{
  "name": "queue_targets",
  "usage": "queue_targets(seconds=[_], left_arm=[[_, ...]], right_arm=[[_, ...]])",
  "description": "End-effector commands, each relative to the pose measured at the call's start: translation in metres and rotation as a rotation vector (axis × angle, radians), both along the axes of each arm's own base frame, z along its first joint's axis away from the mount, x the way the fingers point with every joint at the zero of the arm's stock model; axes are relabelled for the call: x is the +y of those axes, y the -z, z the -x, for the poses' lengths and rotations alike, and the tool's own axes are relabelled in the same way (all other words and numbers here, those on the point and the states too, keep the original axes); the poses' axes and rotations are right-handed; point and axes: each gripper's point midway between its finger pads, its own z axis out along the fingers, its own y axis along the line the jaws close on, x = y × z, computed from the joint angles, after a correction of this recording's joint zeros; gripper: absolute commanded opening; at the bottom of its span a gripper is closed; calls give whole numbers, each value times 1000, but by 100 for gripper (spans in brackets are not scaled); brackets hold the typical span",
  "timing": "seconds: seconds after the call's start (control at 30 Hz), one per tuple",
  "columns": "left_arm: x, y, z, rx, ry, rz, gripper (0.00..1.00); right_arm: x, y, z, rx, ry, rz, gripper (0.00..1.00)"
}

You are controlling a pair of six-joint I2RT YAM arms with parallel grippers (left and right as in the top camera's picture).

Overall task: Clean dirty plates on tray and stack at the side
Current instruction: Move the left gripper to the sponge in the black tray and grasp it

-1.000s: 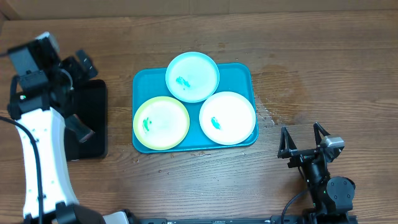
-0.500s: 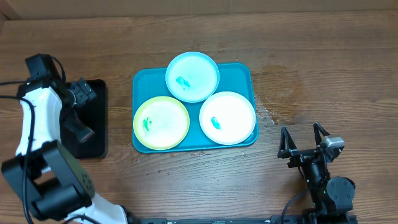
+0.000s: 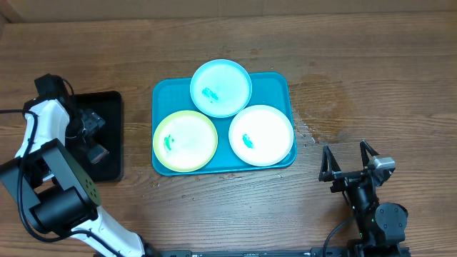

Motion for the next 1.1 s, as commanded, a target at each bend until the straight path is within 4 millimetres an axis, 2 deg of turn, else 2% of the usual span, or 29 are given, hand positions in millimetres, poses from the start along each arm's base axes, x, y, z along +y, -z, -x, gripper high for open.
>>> queue_targets(seconds=[0.0,0.1,0.27,0.37,0.43,0.47,0.63,0.7,0.8,0.83,0.9,1.0,1.07], left_arm=[[2,9,-8,-21,-30,27,100],[-5,17,-10,-24,-25,72,100],[-3,28,-12,-9,10,68,99],[-2,31,-11,-4,17,73,93],[0,32,-9,0,12,74,82],[1,32,-9,0,8,74,74],[9,32,-4,-2,-15,75,20],[11,33,-2,2,-21,76,4],[9,33,2,15,-23,85,6],[7,33,4,25,-23,92,25],[1,34,8,38,-21,122,100],[-18,36,9,27,-14,227,100],[-38,35,7,5,-10,334,100]], right_arm=[[-2,2,0,-4,10,3,100],[-2,2,0,-4,10,3,100],[-2,2,0,-4,10,3,100],[-2,2,0,-4,10,3,100],[-2,2,0,-4,10,3,100],[-2,2,0,-4,10,3,100],[-2,2,0,-4,10,3,100],[-2,2,0,-4,10,3,100],[-2,2,0,-4,10,3,100],[-2,2,0,-4,10,3,100],[-2,2,0,-4,10,3,100],[-2,2,0,-4,10,3,100],[-2,2,0,-4,10,3,100]])
